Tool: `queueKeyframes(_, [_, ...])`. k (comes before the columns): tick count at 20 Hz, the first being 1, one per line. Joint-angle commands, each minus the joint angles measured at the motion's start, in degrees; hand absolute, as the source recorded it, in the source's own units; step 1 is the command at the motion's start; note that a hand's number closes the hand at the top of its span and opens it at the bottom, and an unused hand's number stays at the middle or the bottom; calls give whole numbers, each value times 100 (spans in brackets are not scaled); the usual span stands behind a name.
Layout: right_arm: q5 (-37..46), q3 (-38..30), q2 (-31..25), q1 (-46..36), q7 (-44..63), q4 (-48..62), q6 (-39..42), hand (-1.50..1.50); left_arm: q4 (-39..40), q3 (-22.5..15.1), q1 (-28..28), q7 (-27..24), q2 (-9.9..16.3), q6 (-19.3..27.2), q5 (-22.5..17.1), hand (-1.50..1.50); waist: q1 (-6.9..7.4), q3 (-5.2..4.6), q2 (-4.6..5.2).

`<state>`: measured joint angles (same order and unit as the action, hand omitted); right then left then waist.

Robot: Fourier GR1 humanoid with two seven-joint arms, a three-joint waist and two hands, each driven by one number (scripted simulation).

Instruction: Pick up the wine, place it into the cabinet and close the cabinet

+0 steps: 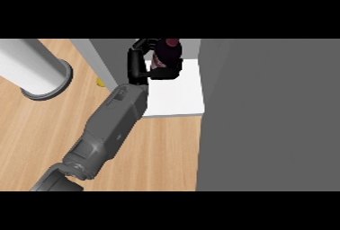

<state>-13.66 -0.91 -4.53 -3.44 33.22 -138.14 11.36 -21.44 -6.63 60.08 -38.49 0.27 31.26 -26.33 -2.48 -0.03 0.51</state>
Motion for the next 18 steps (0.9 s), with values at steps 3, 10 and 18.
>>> queueKeyframes(3, [-345, 14, -3, -24, 335, -642, -138, -150, 407, 405, 285, -76, -25, -128, -423, 150, -78, -1, 16])
queueKeyframes(10, [-311, 21, 48, 107, -129, -232, 106, -150, 823, 812, 423, -215, -27, -560, -722, 150, -80, 2, 42])
queueKeyframes(18, [-386, 71, -55, 51, 390, -733, -60, -150, 1214, 865, 362, -516, 218, -792, -570, 150, -126, -2, 48])
